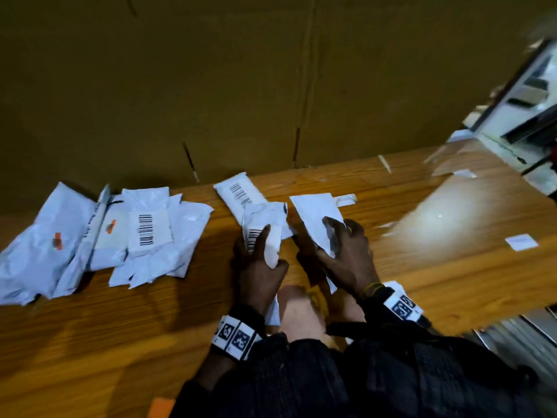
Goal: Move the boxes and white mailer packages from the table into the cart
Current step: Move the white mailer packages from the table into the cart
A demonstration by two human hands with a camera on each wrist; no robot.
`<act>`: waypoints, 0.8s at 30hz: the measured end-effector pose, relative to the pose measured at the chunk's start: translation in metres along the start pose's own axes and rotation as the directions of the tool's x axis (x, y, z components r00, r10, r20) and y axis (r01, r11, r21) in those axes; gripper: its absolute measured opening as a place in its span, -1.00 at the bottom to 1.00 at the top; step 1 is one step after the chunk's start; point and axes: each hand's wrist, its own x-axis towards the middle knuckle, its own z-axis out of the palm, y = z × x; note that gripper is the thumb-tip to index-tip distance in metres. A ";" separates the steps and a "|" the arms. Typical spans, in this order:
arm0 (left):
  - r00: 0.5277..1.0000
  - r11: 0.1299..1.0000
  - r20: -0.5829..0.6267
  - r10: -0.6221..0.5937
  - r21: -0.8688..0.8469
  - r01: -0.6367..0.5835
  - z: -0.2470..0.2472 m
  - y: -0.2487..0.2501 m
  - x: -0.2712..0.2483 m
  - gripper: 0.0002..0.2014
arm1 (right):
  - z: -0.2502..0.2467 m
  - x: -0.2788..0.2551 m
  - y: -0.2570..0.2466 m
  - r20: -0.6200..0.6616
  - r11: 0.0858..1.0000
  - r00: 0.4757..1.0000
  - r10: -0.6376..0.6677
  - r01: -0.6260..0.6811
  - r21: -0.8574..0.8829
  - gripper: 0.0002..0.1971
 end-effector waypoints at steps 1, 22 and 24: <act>0.999 1.000 0.030 0.016 0.006 -0.016 0.006 0.009 -0.005 -0.19 | -0.008 -0.007 0.011 -0.016 1.000 1.000 0.016 -0.015 0.022 -0.12; 0.846 0.956 0.463 0.264 -0.012 -0.292 0.221 0.246 -0.190 -0.25 | -0.178 -0.187 0.300 -0.281 0.920 0.877 0.389 -0.355 0.166 -0.22; 0.813 0.942 0.503 0.292 -0.005 -0.336 0.239 0.270 -0.205 -0.24 | -0.191 -0.205 0.322 -0.322 0.892 0.833 0.450 -0.399 0.214 -0.24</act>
